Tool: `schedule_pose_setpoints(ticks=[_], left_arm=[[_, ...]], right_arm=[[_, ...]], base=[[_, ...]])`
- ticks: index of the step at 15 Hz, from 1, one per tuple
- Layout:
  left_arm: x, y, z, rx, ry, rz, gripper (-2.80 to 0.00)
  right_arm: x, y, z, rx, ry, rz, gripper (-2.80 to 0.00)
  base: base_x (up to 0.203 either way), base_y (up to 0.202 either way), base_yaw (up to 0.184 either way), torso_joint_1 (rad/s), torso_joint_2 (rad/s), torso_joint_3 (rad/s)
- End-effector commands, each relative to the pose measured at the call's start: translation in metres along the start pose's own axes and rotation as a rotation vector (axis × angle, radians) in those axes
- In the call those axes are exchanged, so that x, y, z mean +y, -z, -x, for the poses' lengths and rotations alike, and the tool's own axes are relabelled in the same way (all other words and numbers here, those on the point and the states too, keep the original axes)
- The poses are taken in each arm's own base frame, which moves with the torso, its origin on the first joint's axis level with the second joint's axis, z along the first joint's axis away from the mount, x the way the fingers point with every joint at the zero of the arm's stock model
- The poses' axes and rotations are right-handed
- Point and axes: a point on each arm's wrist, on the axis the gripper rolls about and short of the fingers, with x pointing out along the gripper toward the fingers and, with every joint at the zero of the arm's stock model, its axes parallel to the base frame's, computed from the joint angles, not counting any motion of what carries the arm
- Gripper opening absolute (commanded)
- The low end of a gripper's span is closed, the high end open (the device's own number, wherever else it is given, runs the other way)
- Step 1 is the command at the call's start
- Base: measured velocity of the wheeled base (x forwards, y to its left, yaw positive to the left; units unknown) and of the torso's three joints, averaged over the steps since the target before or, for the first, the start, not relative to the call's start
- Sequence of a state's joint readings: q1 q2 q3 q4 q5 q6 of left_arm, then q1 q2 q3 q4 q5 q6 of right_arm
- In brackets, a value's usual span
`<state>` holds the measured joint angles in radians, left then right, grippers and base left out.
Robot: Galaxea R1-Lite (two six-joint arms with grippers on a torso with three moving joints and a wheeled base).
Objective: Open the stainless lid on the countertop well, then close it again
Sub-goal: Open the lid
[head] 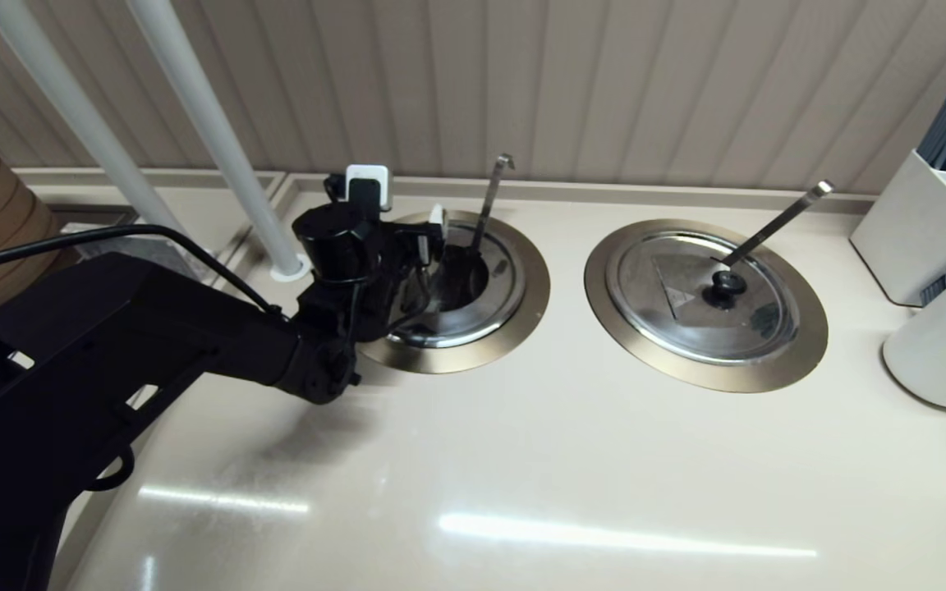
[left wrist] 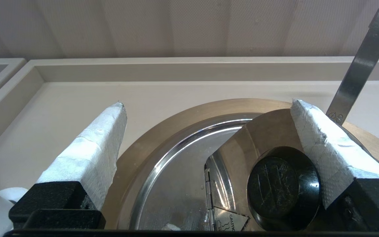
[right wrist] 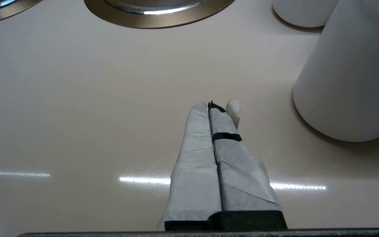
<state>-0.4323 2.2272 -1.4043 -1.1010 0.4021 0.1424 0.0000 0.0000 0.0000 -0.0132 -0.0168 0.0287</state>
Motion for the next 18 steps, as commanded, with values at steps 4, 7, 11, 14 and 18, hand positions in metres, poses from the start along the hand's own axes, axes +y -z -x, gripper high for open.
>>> schedule_pose_setpoints(ticks=[4, 7, 11, 14, 18], left_arm=[[0.002, 0.000, -0.001, -0.003, -0.001, -0.003, 0.00], [0.006, 0.002, -0.002, 0.004, -0.009, -0.009, 0.00], [0.008, -0.001, -0.001, 0.000, -0.014, -0.010, 0.00], [0.014, 0.001, -0.002, 0.008, -0.025, -0.014, 0.00], [0.030, -0.009, -0.001, -0.002, -0.053, -0.016, 0.00]], right_arm=[[0.000, 0.001, 0.000, 0.004, 0.000, 0.000, -2.80], [0.000, 0.001, 0.000, 0.004, 0.000, 0.000, -2.80], [0.000, 0.001, 0.000, 0.004, 0.000, 0.000, -2.80], [0.000, 0.001, 0.000, 0.004, 0.000, 0.000, -2.80], [0.000, 0.001, 0.000, 0.004, 0.000, 0.000, -2.80]], base=[[0.000, 0.000, 0.000, 0.000, 0.00, 0.000], [0.000, 0.000, 0.000, 0.000, 0.00, 0.000], [0.000, 0.000, 0.000, 0.000, 0.00, 0.000], [0.000, 0.000, 0.000, 0.000, 0.00, 0.000], [0.000, 0.000, 0.000, 0.000, 0.00, 0.000]])
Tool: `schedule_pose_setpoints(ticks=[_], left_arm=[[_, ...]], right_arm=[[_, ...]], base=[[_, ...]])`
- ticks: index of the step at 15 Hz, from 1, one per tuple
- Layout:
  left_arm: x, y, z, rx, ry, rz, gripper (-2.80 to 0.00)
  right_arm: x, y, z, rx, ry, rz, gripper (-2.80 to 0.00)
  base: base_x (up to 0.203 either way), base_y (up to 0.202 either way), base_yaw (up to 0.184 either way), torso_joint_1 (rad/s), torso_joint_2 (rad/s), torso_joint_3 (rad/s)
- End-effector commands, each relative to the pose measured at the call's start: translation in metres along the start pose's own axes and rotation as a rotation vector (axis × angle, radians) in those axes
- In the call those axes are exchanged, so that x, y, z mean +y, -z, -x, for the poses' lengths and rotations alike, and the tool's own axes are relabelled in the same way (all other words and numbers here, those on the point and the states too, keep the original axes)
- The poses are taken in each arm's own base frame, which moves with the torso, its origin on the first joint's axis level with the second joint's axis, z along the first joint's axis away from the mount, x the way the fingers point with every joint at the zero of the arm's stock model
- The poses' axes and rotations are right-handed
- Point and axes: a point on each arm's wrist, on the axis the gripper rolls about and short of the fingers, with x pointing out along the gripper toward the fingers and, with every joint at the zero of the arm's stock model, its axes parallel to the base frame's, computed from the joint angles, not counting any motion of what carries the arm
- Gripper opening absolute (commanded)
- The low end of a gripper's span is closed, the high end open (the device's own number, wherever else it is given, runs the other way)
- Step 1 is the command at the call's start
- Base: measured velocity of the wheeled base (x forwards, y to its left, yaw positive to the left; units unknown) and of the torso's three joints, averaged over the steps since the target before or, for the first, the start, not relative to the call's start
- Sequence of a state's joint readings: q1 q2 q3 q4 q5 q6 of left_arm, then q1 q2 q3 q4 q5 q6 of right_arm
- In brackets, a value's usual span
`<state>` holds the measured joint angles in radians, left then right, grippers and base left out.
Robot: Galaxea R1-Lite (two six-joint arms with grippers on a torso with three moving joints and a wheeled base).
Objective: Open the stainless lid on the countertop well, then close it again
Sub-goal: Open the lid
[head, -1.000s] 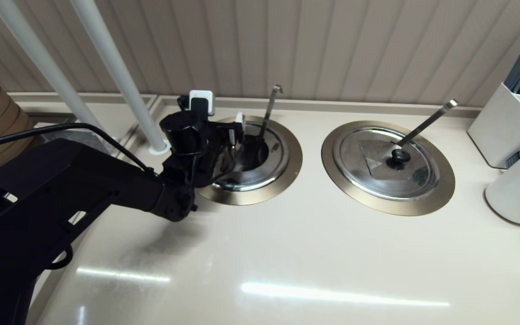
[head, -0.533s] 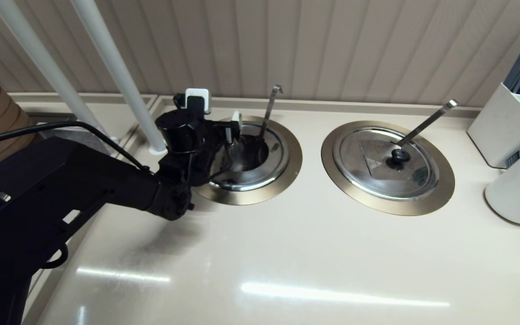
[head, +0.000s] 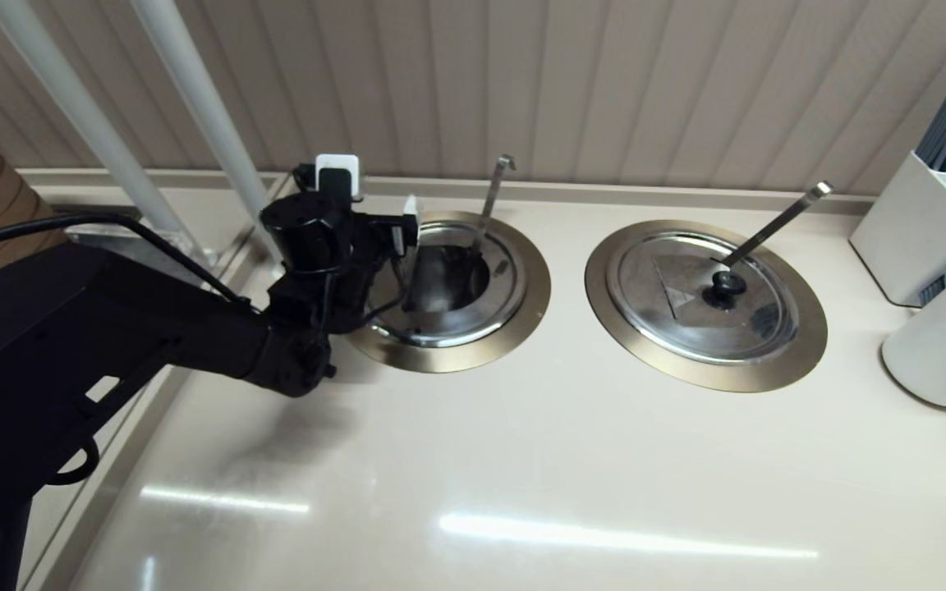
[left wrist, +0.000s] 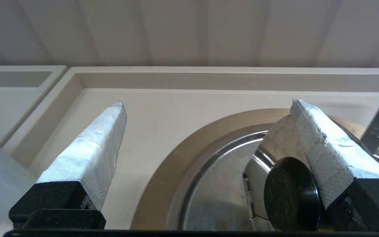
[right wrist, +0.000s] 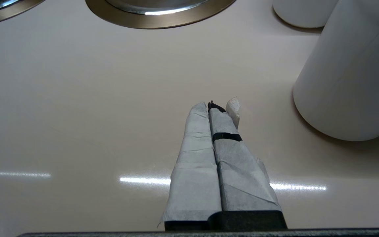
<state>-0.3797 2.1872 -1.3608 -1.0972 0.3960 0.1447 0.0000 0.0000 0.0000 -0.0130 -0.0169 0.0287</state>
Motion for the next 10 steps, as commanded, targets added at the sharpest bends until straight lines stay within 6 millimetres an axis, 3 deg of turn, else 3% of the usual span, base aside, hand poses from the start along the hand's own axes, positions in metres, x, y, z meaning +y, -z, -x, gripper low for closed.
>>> schedule_pose_setpoints(ticks=[1, 5, 10], left_arm=[[0.007, -0.002, 0.000, -0.003, -0.015, -0.001, 0.00], [0.026, -0.003, 0.005, -0.011, -0.039, -0.006, 0.00], [0.052, -0.047, 0.018, -0.089, -0.071, 0.015, 0.00]], right_arm=[[0.000, 0.001, 0.000, 0.004, 0.000, 0.000, -2.80], [0.000, 0.001, 0.000, 0.004, 0.000, 0.000, -2.80], [0.000, 0.001, 0.000, 0.004, 0.000, 0.000, -2.80]], base=[[0.000, 0.000, 0.000, 0.000, 0.00, 0.000], [0.000, 0.000, 0.000, 0.000, 0.00, 0.000], [0.000, 0.000, 0.000, 0.000, 0.00, 0.000]])
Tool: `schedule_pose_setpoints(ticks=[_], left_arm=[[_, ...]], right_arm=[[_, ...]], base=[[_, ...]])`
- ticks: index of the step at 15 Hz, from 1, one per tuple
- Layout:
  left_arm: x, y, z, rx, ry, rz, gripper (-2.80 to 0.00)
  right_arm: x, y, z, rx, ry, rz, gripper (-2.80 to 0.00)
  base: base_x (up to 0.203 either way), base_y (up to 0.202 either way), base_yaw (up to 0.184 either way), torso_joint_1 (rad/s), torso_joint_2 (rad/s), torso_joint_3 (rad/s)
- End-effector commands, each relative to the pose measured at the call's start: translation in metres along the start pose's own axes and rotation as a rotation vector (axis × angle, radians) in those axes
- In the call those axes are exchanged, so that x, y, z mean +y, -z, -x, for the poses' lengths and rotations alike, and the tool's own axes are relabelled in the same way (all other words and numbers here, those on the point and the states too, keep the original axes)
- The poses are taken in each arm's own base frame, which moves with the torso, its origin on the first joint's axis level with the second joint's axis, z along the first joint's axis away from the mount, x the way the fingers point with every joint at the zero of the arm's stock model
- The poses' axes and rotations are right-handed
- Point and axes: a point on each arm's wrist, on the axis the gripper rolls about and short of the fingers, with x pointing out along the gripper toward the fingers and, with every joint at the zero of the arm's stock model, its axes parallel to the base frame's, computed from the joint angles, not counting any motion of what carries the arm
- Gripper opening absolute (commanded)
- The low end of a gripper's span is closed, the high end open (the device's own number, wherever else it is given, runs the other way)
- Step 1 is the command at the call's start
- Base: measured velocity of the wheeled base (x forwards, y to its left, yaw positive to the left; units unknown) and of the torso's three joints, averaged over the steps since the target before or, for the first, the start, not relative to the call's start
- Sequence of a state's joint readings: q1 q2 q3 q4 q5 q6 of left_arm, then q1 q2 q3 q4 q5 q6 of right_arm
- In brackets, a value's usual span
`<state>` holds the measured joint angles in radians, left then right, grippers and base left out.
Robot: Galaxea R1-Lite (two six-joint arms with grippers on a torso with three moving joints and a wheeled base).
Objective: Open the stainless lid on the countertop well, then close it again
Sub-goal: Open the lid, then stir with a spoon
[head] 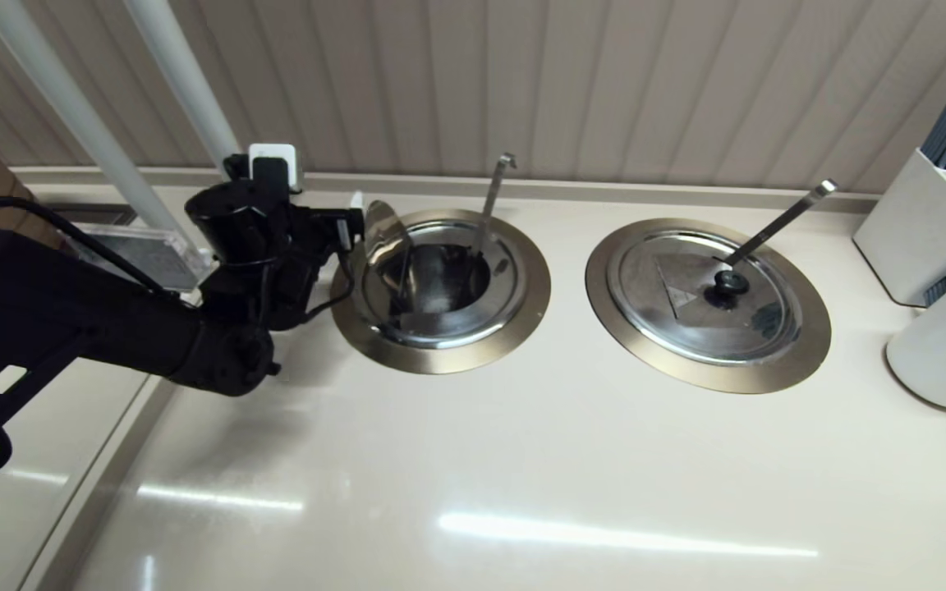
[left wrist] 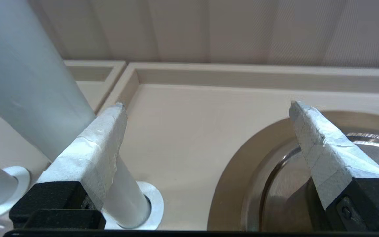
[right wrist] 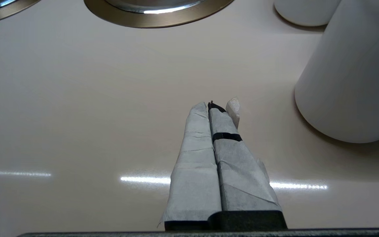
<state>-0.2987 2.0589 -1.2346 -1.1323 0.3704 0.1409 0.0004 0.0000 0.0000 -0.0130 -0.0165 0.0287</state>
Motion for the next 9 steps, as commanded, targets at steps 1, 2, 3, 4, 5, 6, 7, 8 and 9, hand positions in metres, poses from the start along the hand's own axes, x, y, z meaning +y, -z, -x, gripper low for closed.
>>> schedule_pose_setpoints(ticks=[1, 2, 3, 4, 5, 6, 7, 8, 9], left_arm=[[0.007, -0.020, 0.004, -0.051, -0.013, 0.020, 0.00], [0.007, -0.020, 0.004, -0.050, -0.013, 0.019, 0.00], [0.007, -0.023, 0.004, -0.058, -0.014, 0.022, 0.00], [0.009, -0.028, 0.004, -0.068, -0.017, 0.026, 0.00], [0.010, -0.034, 0.006, -0.076, -0.016, 0.030, 0.00], [0.005, -0.039, 0.009, -0.075, -0.001, 0.036, 0.00], [-0.004, -0.043, 0.012, -0.075, 0.023, 0.048, 0.00], [-0.015, -0.049, 0.014, -0.067, 0.056, 0.073, 0.00], [-0.026, -0.053, 0.015, -0.044, 0.092, 0.094, 0.00]], right_arm=[[0.000, 0.001, 0.000, 0.004, 0.002, 0.000, -2.80], [0.000, 0.001, 0.000, 0.004, 0.001, 0.000, -2.80], [0.000, 0.001, 0.000, 0.004, 0.001, 0.000, -2.80], [0.000, 0.001, 0.000, 0.004, 0.001, 0.000, -2.80], [0.000, 0.001, 0.000, 0.004, 0.001, 0.000, -2.80], [0.000, 0.001, 0.000, 0.004, 0.001, 0.000, -2.80], [0.000, 0.001, 0.000, 0.004, 0.001, 0.000, -2.80], [0.000, 0.001, 0.000, 0.004, 0.001, 0.000, -2.80], [0.000, 0.001, 0.000, 0.004, 0.001, 0.000, -2.80]], base=[[0.000, 0.000, 0.000, 0.000, 0.00, 0.000], [0.000, 0.000, 0.000, 0.000, 0.00, 0.000], [0.000, 0.000, 0.000, 0.000, 0.00, 0.000], [0.000, 0.000, 0.000, 0.000, 0.00, 0.000], [0.000, 0.000, 0.000, 0.000, 0.00, 0.000], [0.000, 0.000, 0.000, 0.000, 0.00, 0.000], [0.000, 0.000, 0.000, 0.000, 0.00, 0.000], [0.000, 0.000, 0.000, 0.000, 0.00, 0.000], [0.000, 0.000, 0.000, 0.000, 0.00, 0.000]])
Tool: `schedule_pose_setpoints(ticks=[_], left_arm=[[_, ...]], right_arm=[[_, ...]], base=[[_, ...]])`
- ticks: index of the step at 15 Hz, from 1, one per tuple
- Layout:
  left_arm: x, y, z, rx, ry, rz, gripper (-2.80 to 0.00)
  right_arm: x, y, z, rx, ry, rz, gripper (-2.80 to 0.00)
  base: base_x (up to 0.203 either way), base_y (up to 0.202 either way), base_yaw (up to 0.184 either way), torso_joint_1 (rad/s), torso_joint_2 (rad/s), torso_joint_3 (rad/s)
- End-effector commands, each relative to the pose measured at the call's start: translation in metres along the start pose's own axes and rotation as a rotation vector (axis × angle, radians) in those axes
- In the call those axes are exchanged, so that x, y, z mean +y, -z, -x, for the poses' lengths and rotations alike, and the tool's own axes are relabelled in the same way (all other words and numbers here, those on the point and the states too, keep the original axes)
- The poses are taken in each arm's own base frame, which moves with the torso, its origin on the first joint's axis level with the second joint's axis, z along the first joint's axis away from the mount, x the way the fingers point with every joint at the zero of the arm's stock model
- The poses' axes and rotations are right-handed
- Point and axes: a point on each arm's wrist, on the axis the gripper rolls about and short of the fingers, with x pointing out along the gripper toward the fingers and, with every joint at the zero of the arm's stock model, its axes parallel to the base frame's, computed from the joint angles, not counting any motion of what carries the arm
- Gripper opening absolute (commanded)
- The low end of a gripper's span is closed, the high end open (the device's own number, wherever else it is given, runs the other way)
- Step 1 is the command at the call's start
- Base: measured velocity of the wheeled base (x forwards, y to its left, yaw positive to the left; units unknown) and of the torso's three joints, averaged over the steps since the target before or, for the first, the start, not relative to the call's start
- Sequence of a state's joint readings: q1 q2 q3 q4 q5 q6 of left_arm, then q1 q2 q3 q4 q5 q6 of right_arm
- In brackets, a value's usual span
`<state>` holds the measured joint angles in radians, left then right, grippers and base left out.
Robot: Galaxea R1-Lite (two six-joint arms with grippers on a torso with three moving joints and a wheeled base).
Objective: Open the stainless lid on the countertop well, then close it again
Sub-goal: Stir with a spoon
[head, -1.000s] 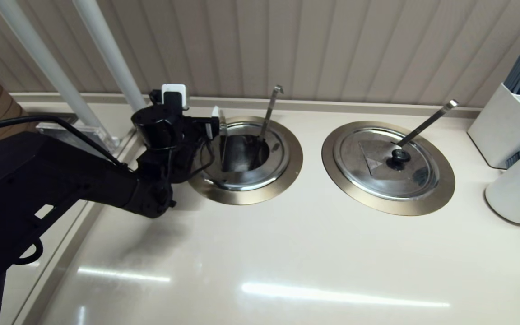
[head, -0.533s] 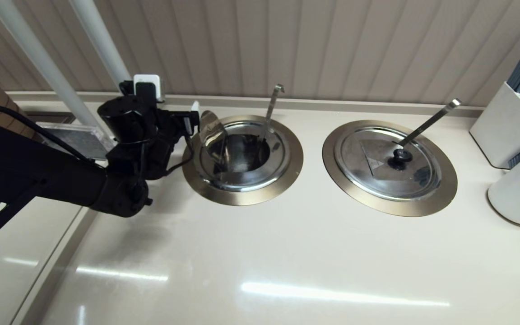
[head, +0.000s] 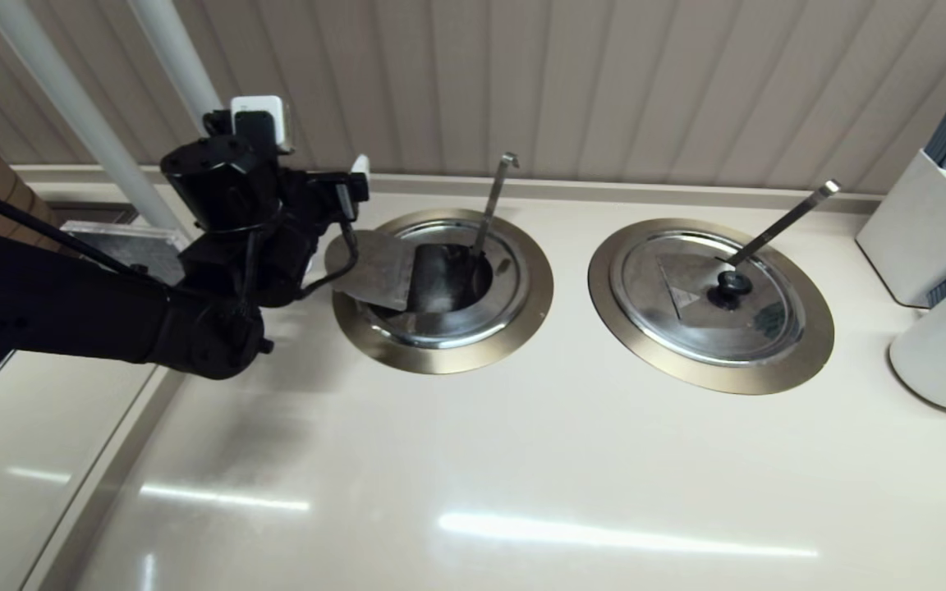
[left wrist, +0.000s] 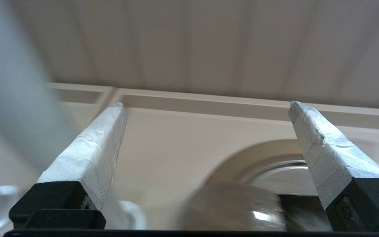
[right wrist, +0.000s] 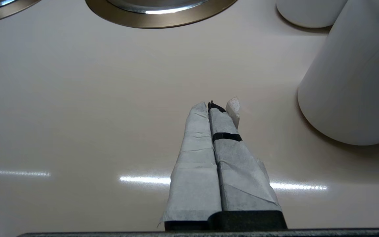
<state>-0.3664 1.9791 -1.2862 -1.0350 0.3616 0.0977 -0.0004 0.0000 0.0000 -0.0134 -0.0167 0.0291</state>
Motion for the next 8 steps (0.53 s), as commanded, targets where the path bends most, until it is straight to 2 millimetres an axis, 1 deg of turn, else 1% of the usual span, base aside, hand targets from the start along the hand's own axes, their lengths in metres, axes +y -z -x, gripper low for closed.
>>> schedule_pose_setpoints(ticks=[1, 2, 3, 7, 8], left_arm=[[-0.017, -0.010, 0.001, 0.030, 0.062, 0.033, 0.00], [-0.025, -0.007, -0.001, 0.068, 0.141, 0.048, 0.00], [-0.032, 0.001, -0.006, 0.108, 0.212, 0.047, 0.00], [-0.050, 0.018, -0.035, 0.200, 0.276, 0.026, 0.00], [-0.054, 0.027, -0.038, 0.261, 0.298, 0.010, 0.00]], right_arm=[[0.000, 0.001, 0.000, 0.004, 0.000, 0.000, -2.80], [0.000, 0.001, 0.000, 0.004, 0.000, 0.000, -2.80], [0.000, 0.001, 0.000, 0.004, 0.000, 0.000, -2.80], [0.000, 0.001, 0.000, 0.004, 0.000, 0.000, -2.80], [0.000, 0.001, 0.000, 0.004, 0.000, 0.000, -2.80]], base=[[0.000, 0.000, 0.000, 0.000, 0.00, 0.000], [0.000, 0.000, 0.000, 0.000, 0.00, 0.000], [0.000, 0.000, 0.000, 0.000, 0.00, 0.000], [0.000, 0.000, 0.000, 0.000, 0.00, 0.000], [0.000, 0.000, 0.000, 0.000, 0.00, 0.000]])
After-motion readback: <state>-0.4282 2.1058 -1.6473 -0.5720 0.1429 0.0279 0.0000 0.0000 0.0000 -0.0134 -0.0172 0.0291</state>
